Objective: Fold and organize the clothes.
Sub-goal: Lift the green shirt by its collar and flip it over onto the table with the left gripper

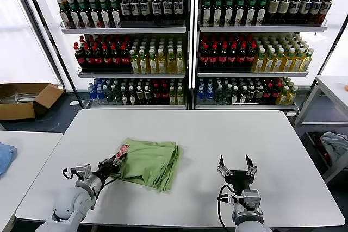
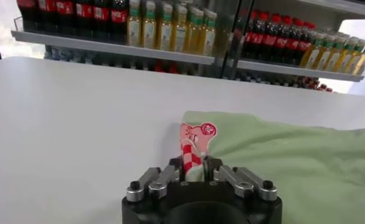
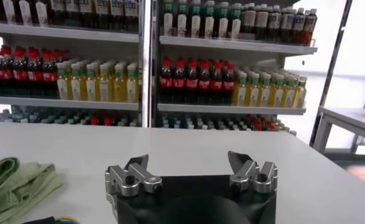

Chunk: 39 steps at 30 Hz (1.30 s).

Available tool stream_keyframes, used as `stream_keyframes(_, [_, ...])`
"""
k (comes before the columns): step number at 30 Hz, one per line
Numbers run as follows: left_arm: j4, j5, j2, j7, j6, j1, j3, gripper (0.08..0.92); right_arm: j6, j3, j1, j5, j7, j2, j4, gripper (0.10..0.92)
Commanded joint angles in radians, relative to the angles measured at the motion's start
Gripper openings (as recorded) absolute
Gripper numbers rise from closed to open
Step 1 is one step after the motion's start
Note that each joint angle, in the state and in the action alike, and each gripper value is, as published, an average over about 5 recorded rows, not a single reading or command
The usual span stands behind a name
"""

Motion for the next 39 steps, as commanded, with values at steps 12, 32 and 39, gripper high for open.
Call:
stream_keyframes(12, [-0.08, 0.021, 0.045, -0.009, -0.099, 0.07, -0.181, 0.097, -0.028, -0.02, 0.069, 0.023, 0.019, -0.026, -0.008, 0.823])
stream_keyframes(32, [0.011, 0.026, 0.313, 0.005, -0.083, 0.058, -0.47, 0.097, -0.007, -0.002, 0.07, 0.092, 0.022, -0.059, -0.011, 0.823])
stream_keyframes(39, [-0.373, 0.033, 0.176, -0.087, -0.013, 0.101, -0.244, 0.097, 0.003, 0.028, 0.009, 0.08, 0.033, -0.048, 0.008, 0.823])
